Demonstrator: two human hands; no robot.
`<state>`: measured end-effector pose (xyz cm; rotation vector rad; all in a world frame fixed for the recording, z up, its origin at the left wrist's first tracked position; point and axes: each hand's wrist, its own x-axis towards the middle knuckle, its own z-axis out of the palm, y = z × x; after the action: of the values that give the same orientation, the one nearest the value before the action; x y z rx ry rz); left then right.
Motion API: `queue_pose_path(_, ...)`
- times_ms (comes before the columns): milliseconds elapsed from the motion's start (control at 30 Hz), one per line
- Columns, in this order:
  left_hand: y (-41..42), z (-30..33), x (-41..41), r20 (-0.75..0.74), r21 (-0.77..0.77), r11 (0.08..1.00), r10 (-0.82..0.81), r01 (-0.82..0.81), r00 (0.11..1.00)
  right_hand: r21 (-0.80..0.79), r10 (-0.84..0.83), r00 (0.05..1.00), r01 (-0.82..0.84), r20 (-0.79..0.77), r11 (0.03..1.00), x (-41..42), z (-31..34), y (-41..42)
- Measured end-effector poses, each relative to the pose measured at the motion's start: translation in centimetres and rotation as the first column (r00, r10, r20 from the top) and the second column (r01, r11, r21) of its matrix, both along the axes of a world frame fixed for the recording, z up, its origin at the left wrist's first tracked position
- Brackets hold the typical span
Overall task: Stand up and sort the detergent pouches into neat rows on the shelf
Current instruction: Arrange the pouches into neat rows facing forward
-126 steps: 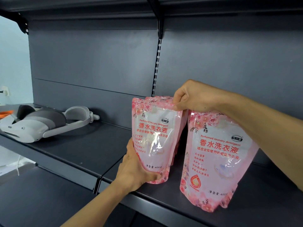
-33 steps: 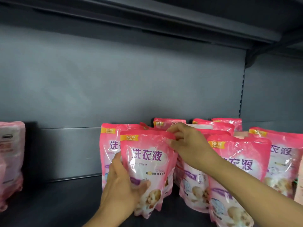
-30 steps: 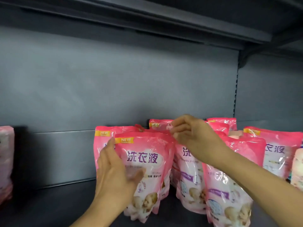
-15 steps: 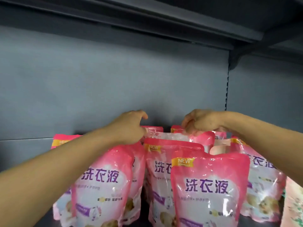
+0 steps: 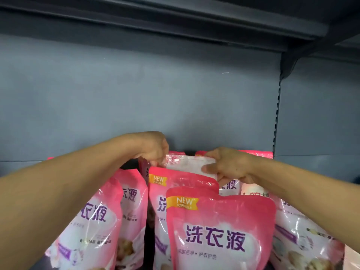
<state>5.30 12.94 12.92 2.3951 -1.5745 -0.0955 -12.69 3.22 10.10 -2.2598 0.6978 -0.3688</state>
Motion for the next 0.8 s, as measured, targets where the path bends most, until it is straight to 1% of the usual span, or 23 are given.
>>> queue_pose_path(100,0.1,1.2,-1.3,-0.056,-0.143,0.99,0.013,-0.021,0.998,-0.072,-0.082,0.99,0.091,0.118,0.993,-1.4,1.3,0.0)
queue_pose_path(133,0.0,1.7,-1.9,-0.081,-0.202,0.979,0.001,-0.017,0.997,-0.09,-0.112,0.978,0.13,0.177,0.987,-2.0,1.8,0.1)
queue_pose_path(167,0.0,2.3,-2.7,-0.109,-0.259,0.966,-0.015,-0.014,0.994,-0.075,-0.13,0.96,0.153,0.248,0.985,-2.7,2.4,0.3)
queue_pose_path(267,0.2,3.7,-5.4,-0.175,-0.413,0.911,-0.091,0.011,0.98,0.004,-0.177,0.878,0.195,0.445,0.981,-5.0,4.0,0.7)
queue_pose_path(400,0.6,5.0,-9.4,-0.27,-0.574,0.817,-0.252,0.054,0.929,0.021,-0.189,0.726,0.234,0.661,0.972,-8.5,5.9,0.9)
queue_pose_path(500,0.8,5.5,-12.4,-0.354,-0.691,0.721,-0.4,0.052,0.845,-0.011,-0.205,0.618,0.327,0.759,0.945,-11.1,7.1,1.3)
queue_pose_path(600,1.2,5.6,-14.9,-0.475,-0.754,0.657,-0.541,-0.003,0.694,-0.047,-0.202,0.536,0.415,0.82,0.909,-13.5,8.6,2.4)
queue_pose_path(700,2.1,5.5,-16.4,-0.547,-0.761,0.648,-0.615,-0.031,0.569,-0.071,-0.18,0.491,0.45,0.852,0.89,-15.1,10.5,4.4)
queue_pose_path(800,4.0,4.9,-17.5,-0.568,-0.747,0.665,-0.653,0.02,0.5,-0.087,-0.143,0.452,0.451,0.881,0.888,-15.4,12.3,6.8)
